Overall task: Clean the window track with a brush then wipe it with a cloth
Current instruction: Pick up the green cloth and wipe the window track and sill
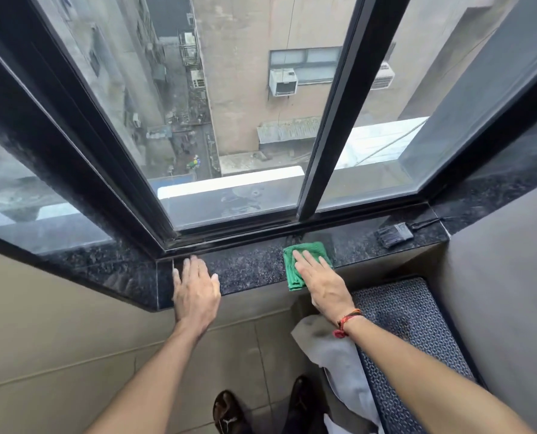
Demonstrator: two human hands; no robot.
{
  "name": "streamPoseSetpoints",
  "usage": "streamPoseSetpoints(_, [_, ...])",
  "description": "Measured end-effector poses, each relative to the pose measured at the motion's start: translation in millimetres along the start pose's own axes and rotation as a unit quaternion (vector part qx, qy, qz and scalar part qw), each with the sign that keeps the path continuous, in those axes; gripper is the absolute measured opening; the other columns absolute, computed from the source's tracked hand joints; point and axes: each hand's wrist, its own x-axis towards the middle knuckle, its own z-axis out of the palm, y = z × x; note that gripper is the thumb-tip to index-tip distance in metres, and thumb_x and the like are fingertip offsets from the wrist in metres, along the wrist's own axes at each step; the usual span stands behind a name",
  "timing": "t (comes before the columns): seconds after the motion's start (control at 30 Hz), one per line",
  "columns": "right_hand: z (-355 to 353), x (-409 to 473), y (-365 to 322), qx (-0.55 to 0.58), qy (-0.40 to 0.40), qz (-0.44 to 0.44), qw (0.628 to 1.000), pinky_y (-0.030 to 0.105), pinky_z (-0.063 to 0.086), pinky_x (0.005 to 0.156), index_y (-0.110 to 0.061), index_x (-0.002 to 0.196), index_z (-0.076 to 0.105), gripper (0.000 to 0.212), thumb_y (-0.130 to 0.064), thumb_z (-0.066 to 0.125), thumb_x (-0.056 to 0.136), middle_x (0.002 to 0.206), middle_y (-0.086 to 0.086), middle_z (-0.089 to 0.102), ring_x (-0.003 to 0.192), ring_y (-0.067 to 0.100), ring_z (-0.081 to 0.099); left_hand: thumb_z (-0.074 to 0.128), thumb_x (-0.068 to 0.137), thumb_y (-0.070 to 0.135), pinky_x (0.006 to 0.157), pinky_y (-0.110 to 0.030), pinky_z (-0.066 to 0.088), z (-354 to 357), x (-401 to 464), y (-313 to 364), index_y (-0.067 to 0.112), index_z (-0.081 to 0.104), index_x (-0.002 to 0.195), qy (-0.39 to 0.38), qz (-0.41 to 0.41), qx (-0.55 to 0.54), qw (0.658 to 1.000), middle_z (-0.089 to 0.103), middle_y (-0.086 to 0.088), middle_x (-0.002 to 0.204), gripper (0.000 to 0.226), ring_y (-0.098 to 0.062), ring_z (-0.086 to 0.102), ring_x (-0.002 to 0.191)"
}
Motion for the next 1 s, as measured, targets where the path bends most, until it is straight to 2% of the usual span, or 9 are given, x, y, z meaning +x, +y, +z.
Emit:
streamPoseSetpoints(0.1, [-3, -3, -3, 0.0, 0.032, -0.005, 0.999, 0.041, 0.047, 0.114, -0.01, 0.145, 0.053, 0.069, 0.008, 0.055, 0.078, 0.157, 0.004, 0.045, 0.143, 0.023, 0.05, 0.041, 0.099, 0.034, 0.079, -0.047, 0.052, -7, -21, 53, 0.016, 0.062, 0.091, 0.021, 0.131, 0.003, 0.991, 0.069, -0.012, 0.092, 0.029, -0.033, 0.064, 0.09])
streamPoseSetpoints(0.2, [-6, -16, 3, 0.04, 0.02, -0.005, 0.999, 0.038, 0.042, 0.118, -0.012, 0.153, 0.041, 0.072, 0.004, 0.045, 0.083, 0.158, 0.005, 0.044, 0.145, 0.021, 0.046, 0.035, 0.102, 0.05, 0.072, -0.042, 0.052, 0, -49, 126, 0.016, 0.069, 0.091, -0.105, 0.041, -0.174, 0.978, 0.074, -0.015, 0.089, 0.05, -0.038, 0.069, 0.086])
streamPoseSetpoints(0.33, [-4, -56, 20, 0.095, 0.024, -0.02, 0.995, 0.04, 0.057, 0.101, -0.005, 0.144, 0.053, 0.072, -0.001, 0.056, 0.072, 0.143, 0.014, 0.061, 0.129, 0.026, 0.063, 0.059, 0.098, 0.043, 0.087, -0.044, 0.054, 9, -51, 199, 0.005, 0.077, 0.097, -0.253, -0.225, -0.529, 0.778, 0.077, -0.02, 0.103, 0.042, -0.029, 0.07, 0.092])
streamPoseSetpoints(0.47, [-3, -116, 61, 0.252, 0.04, 0.141, 0.956, 0.028, 0.053, 0.103, -0.025, 0.143, 0.048, 0.061, -0.047, 0.064, 0.088, 0.143, -0.007, 0.061, 0.124, 0.009, 0.063, 0.066, 0.093, 0.014, 0.079, -0.045, 0.055, 28, -57, 246, -0.006, 0.074, 0.088, -0.293, -0.24, -0.567, 0.731, 0.072, -0.021, 0.089, 0.022, -0.028, 0.064, 0.083])
streamPoseSetpoints(0.53, [-1, -141, 83, 0.392, 0.092, 0.308, 0.862, 0.026, 0.051, 0.102, -0.027, 0.131, 0.056, 0.048, -0.054, 0.063, 0.092, 0.133, -0.007, 0.067, 0.118, 0.005, 0.064, 0.063, 0.095, 0.013, 0.081, -0.048, 0.057, 39, -63, 273, -0.003, 0.073, 0.088, -0.323, -0.242, -0.572, 0.714, 0.071, -0.025, 0.091, 0.02, -0.031, 0.065, 0.083])
streamPoseSetpoints(0.63, [1, -157, 116, 0.557, 0.121, 0.545, 0.615, 0.04, 0.05, 0.092, -0.014, 0.109, 0.069, 0.032, -0.042, 0.055, 0.101, 0.114, 0.013, 0.074, 0.099, 0.022, 0.064, 0.057, 0.099, 0.014, 0.094, -0.061, 0.055, 52, -76, 315, -0.004, 0.072, 0.101, -0.365, -0.254, -0.598, 0.667, 0.073, -0.028, 0.102, 0.024, -0.039, 0.07, 0.093])
streamPoseSetpoints(0.73, [8, -165, 136, 0.726, 0.07, 0.542, 0.418, 0.041, 0.056, 0.077, 0.004, 0.119, 0.064, 0.037, -0.027, 0.05, 0.105, 0.106, 0.022, 0.068, 0.086, 0.031, 0.066, 0.052, 0.101, 0.013, 0.09, -0.049, 0.056, 72, -89, 347, -0.006, 0.07, 0.112, -0.392, -0.234, -0.591, 0.666, 0.073, -0.027, 0.11, 0.029, -0.038, 0.07, 0.097])
streamPoseSetpoints(0.83, [25, -172, 153, 0.652, 0.056, 0.56, 0.507, 0.044, 0.056, 0.077, 0.017, 0.123, 0.057, 0.029, -0.001, 0.05, 0.102, 0.105, 0.028, 0.064, 0.085, 0.029, 0.064, 0.057, 0.097, 0.009, 0.087, -0.043, 0.054, 93, -94, 361, -0.009, 0.073, 0.1, -0.393, -0.193, -0.487, 0.756, 0.073, -0.022, 0.1, 0.024, -0.034, 0.069, 0.092])
streamPoseSetpoints(1.0, [33, -175, 168, 0.434, -0.078, 0.561, 0.701, 0.037, 0.049, 0.099, 0.0, 0.12, 0.068, 0.03, -0.016, 0.063, 0.095, 0.122, 0.021, 0.07, 0.117, 0.035, 0.065, 0.058, 0.089, 0.018, 0.078, -0.039, 0.051, 92, -87, 365, -0.001, 0.066, 0.086, -0.426, -0.094, -0.235, 0.869, 0.068, -0.02, 0.09, 0.021, -0.035, 0.067, 0.084])
